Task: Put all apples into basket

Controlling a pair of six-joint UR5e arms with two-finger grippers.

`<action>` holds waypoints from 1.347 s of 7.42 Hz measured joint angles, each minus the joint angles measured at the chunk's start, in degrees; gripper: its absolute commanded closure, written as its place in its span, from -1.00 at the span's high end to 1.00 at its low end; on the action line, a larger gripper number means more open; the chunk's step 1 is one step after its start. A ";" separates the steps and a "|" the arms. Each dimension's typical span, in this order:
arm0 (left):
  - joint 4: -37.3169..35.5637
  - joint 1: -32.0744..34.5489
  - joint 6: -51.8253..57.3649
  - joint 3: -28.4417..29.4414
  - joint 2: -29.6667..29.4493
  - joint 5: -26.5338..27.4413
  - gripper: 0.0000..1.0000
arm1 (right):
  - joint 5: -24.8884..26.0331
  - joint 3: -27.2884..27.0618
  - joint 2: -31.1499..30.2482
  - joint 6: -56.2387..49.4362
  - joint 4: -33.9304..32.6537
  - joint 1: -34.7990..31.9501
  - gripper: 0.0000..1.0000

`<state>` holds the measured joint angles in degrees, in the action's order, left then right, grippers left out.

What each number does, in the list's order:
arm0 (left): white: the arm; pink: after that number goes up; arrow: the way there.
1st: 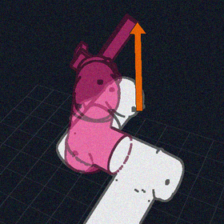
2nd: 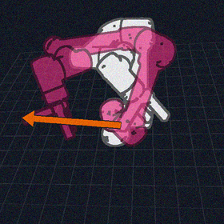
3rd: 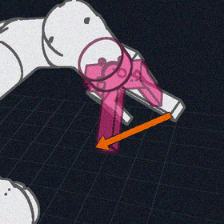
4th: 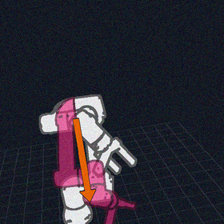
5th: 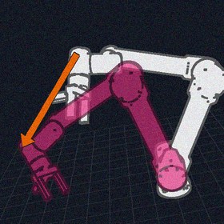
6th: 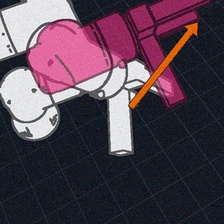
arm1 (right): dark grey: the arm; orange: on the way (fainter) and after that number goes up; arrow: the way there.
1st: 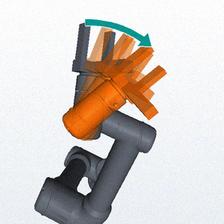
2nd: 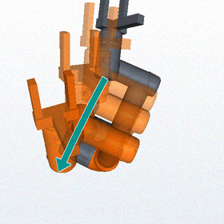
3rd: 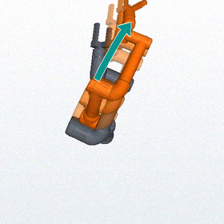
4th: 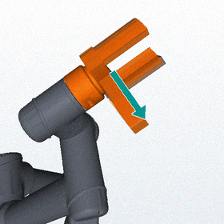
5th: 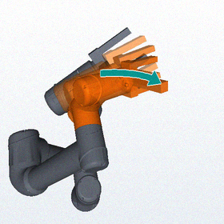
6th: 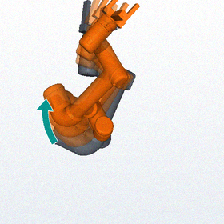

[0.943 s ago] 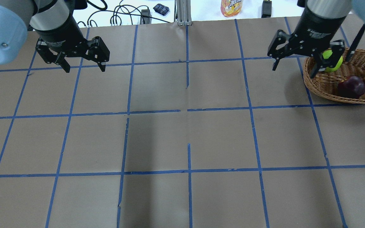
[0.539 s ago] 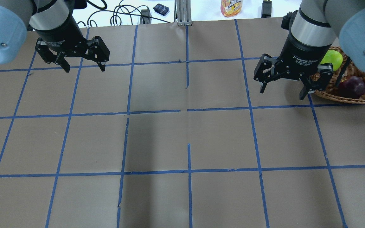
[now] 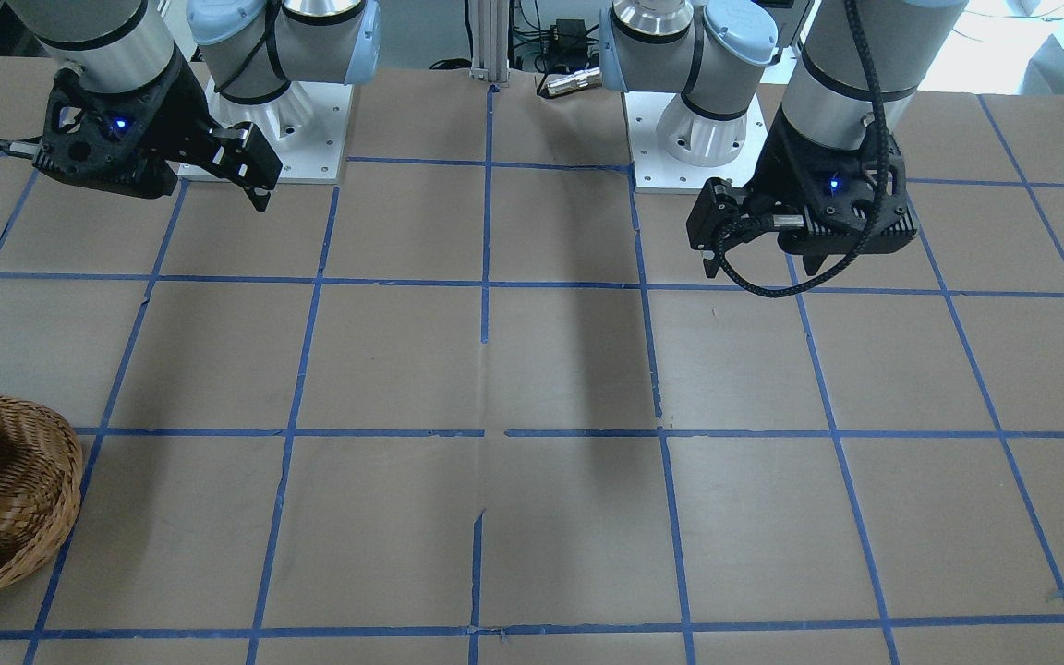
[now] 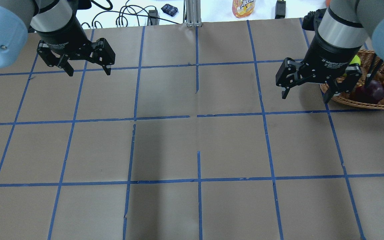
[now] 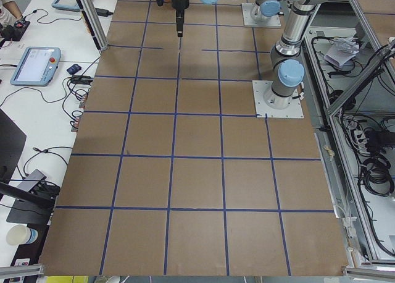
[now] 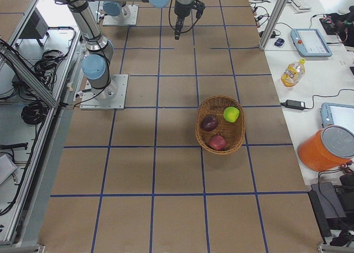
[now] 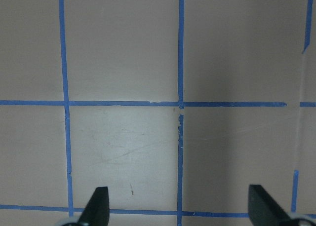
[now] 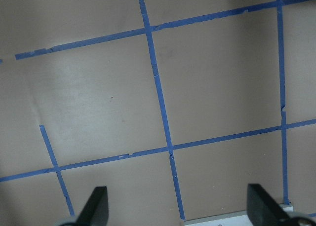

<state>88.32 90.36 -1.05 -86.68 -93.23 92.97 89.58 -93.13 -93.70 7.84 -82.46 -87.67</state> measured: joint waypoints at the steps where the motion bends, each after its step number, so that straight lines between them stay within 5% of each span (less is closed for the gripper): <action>1: 0.01 0.09 0.00 0.00 0.00 0.00 1.00 | -0.03 0.13 -0.44 -0.42 0.02 0.27 1.00; 10: 2.50 0.65 -0.52 2.43 -1.29 -0.24 1.00 | -0.08 -0.38 -1.40 0.14 -0.01 0.04 1.00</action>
